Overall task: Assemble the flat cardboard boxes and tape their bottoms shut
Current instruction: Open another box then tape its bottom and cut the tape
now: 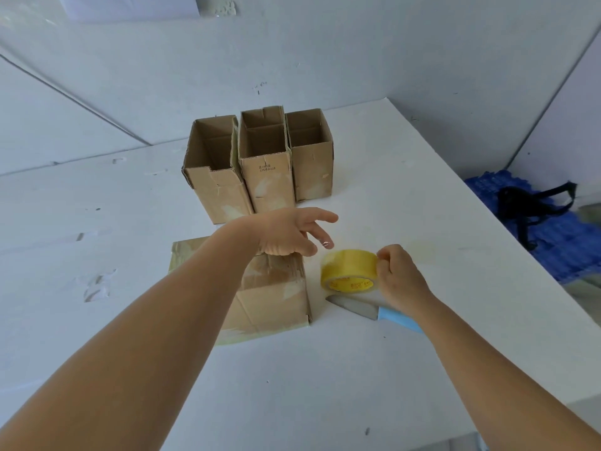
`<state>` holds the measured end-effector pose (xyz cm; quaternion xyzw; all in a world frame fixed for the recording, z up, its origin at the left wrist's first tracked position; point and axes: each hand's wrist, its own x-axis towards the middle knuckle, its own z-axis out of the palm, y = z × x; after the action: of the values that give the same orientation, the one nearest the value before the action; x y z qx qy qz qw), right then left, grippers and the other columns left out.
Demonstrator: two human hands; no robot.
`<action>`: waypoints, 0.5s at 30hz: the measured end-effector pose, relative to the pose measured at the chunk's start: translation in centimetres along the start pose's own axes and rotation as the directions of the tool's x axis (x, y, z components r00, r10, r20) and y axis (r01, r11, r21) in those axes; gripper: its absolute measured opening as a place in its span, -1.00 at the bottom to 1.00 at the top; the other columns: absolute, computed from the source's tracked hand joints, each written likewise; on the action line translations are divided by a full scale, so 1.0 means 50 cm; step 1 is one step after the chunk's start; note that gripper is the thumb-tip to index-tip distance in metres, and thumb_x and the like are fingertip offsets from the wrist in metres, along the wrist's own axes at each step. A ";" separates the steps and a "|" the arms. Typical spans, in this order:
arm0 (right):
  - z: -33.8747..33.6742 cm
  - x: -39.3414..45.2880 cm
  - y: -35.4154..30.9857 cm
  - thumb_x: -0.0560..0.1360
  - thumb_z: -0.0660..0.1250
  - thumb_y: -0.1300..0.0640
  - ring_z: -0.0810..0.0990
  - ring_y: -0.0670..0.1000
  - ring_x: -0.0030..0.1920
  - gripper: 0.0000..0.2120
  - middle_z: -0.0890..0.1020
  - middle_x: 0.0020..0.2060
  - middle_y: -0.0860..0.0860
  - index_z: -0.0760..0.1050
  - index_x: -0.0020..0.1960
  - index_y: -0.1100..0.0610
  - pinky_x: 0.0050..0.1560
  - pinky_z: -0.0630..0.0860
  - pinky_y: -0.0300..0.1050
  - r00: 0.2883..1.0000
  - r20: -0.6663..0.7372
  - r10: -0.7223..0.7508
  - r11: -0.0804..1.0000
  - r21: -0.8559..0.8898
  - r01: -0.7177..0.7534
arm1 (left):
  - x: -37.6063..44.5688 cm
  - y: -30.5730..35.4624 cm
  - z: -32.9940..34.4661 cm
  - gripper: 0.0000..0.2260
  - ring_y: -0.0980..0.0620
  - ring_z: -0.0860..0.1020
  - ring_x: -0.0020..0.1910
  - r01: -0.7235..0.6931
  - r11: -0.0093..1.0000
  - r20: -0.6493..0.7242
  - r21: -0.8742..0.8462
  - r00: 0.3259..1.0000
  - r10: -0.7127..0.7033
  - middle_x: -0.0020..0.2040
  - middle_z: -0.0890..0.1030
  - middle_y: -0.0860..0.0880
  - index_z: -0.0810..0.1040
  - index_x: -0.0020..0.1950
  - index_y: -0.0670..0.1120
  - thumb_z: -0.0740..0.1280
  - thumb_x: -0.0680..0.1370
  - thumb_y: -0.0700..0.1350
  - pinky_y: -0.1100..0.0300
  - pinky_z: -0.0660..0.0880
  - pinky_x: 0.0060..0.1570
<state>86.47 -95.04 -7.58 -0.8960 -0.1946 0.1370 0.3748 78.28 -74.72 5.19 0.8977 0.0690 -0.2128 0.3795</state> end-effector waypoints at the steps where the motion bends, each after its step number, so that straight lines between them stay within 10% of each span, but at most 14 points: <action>1: 0.003 -0.006 0.006 0.57 0.08 0.21 0.45 0.10 0.13 -0.73 0.47 0.17 0.14 0.36 0.24 0.21 0.02 0.32 -0.15 0.999 -0.017 0.045 0.999 0.001 -0.045 | 0.001 -0.001 0.000 -0.41 0.23 0.43 -0.32 -0.003 1.000 -0.006 -0.003 1.000 0.003 0.14 0.61 0.13 0.22 0.48 0.08 0.28 0.52 -0.31 0.36 0.37 -0.14; 9: 0.024 -0.078 0.044 0.46 0.29 0.06 0.44 0.07 0.09 -0.77 0.46 0.04 0.05 0.46 0.10 0.07 -0.01 0.43 -0.10 0.974 0.203 0.102 0.908 -0.419 -0.008 | 0.007 -0.011 0.002 -0.39 0.19 0.43 -0.34 -0.032 0.999 -0.037 -0.036 0.999 0.030 0.13 0.62 0.08 0.22 0.49 0.04 0.30 0.51 -0.34 0.37 0.40 -0.19; 15: 0.002 -0.098 0.019 0.49 0.22 0.15 0.46 0.01 -0.17 -0.91 0.49 -0.21 -0.06 0.35 -0.17 0.01 -0.22 0.32 -0.15 0.974 0.221 0.045 0.939 -0.342 0.035 | 0.010 -0.014 -0.001 -0.37 0.23 0.46 -0.37 -0.040 0.999 -0.038 -0.023 0.999 0.039 0.12 0.61 0.08 0.21 0.50 0.03 0.30 0.50 -0.35 0.35 0.40 -0.20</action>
<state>82.32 -97.82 -7.83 -0.9268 -0.2544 0.2025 0.1877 78.53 -74.20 4.53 0.8981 0.0611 -0.1875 0.3930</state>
